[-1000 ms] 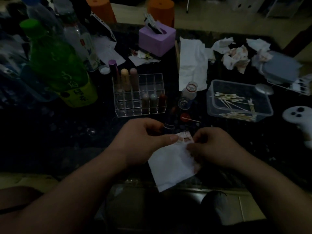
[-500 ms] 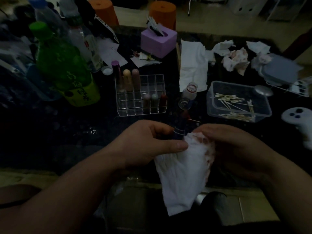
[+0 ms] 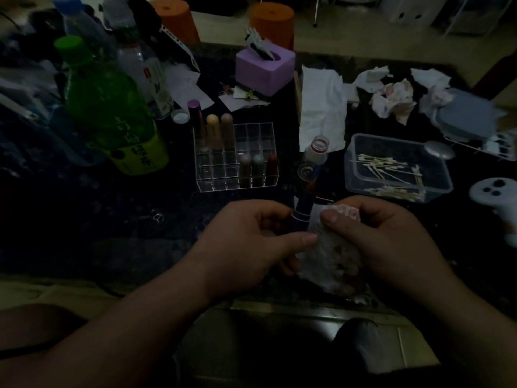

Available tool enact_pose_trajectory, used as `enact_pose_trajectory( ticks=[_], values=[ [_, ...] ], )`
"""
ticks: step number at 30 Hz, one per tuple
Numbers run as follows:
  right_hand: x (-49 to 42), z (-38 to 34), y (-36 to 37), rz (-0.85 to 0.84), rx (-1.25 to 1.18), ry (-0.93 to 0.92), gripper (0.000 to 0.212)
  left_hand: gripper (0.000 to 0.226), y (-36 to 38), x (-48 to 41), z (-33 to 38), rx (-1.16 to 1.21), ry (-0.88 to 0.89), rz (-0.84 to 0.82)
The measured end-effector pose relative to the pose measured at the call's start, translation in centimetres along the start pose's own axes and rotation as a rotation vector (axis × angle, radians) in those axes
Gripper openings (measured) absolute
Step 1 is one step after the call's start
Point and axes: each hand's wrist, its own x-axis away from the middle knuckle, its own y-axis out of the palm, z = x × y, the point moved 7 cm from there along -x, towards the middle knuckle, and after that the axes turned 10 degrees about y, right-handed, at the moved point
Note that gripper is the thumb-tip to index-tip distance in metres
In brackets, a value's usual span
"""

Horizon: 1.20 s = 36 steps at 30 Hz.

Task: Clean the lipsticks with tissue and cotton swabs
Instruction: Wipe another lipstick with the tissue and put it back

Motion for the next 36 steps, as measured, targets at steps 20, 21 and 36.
enact_pose_trajectory(
  ticks=[20, 21, 36],
  values=[
    [2.4, -0.1, 3.4, -0.256, -0.701, 0.124, 0.024, 0.02, -0.3, 0.5, 0.4, 0.126, 0.025, 0.069],
    [2.7, -0.2, 3.5, -0.302, -0.77, 0.161, 0.029, 0.02, -0.4, 0.6, 0.5, 0.123, 0.021, 0.067],
    [0.8, -1.2, 1.4, -0.375, -0.113, -0.095, 0.022, 0.016, -0.4, 1.1, 2.0, -0.105, 0.055, -0.131]
  ],
)
